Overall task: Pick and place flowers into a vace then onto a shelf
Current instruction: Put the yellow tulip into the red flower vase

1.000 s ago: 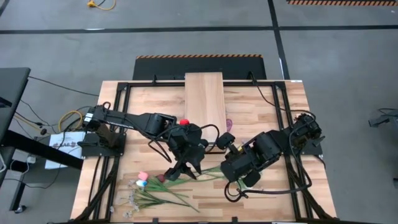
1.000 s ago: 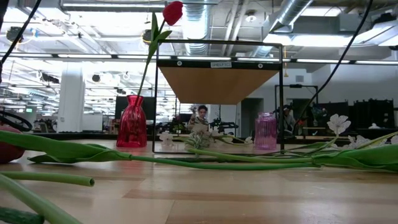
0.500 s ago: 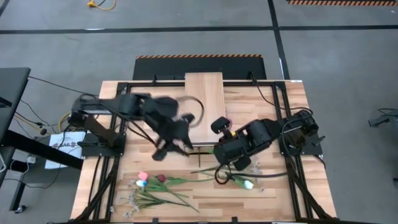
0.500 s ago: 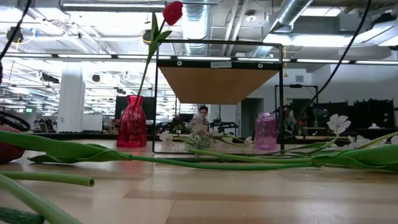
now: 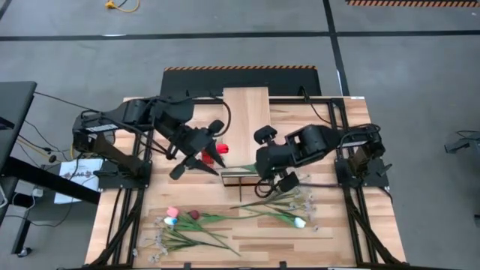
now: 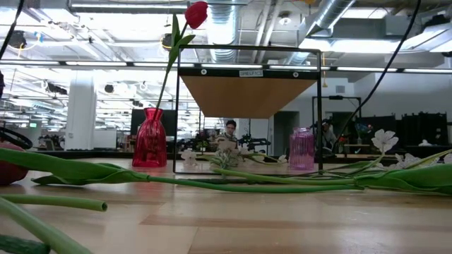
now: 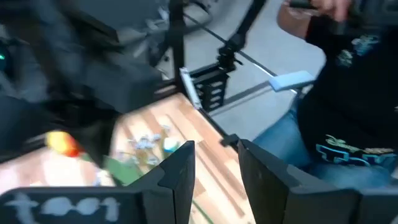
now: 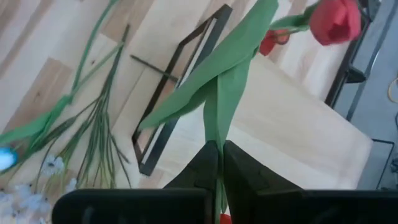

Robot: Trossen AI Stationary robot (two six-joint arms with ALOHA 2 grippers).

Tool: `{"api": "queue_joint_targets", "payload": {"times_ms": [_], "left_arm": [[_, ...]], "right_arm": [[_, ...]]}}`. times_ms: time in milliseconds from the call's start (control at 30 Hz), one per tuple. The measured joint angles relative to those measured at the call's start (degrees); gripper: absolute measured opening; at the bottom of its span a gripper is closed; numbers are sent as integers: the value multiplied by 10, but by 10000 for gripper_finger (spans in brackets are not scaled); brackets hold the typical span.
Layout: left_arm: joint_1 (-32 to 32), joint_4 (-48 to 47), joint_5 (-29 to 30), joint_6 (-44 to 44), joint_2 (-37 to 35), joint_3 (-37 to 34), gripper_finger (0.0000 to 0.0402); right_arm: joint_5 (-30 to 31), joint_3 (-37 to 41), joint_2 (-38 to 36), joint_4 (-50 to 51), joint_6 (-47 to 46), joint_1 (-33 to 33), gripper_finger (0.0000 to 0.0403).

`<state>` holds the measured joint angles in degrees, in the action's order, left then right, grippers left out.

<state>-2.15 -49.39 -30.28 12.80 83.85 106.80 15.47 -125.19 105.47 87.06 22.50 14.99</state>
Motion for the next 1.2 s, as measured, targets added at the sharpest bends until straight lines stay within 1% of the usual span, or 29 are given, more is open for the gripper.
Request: {"api": "queue_joint_targets", "payload": {"times_ms": [100,233,367,533,667,767,833,967,1200], "left_arm": [[-1,-3,-5,2,1,-17,113],[2,6,-4,12,3,-63,113],[3,67,0,15,2,-114,113],[0,131,60,29,2,-167,113],[-10,168,84,46,2,-216,113],[-17,188,114,52,2,-240,113],[-19,197,123,53,3,-249,113],[-20,207,113,47,3,-252,113],[-20,207,118,32,3,-252,113]], "right_arm": [[-13,0,-12,-7,0,-6,10],[-46,0,-16,-24,8,-8,10],[-64,0,-19,-33,2,-8,10],[-64,0,-18,-31,0,-5,11],[-64,0,-18,-28,0,-4,11],[-64,0,-18,-22,0,-4,11],[-64,0,-18,-17,0,-5,11],[-64,0,-18,-18,0,-9,11],[-64,0,-18,-24,0,-5,11]]}}
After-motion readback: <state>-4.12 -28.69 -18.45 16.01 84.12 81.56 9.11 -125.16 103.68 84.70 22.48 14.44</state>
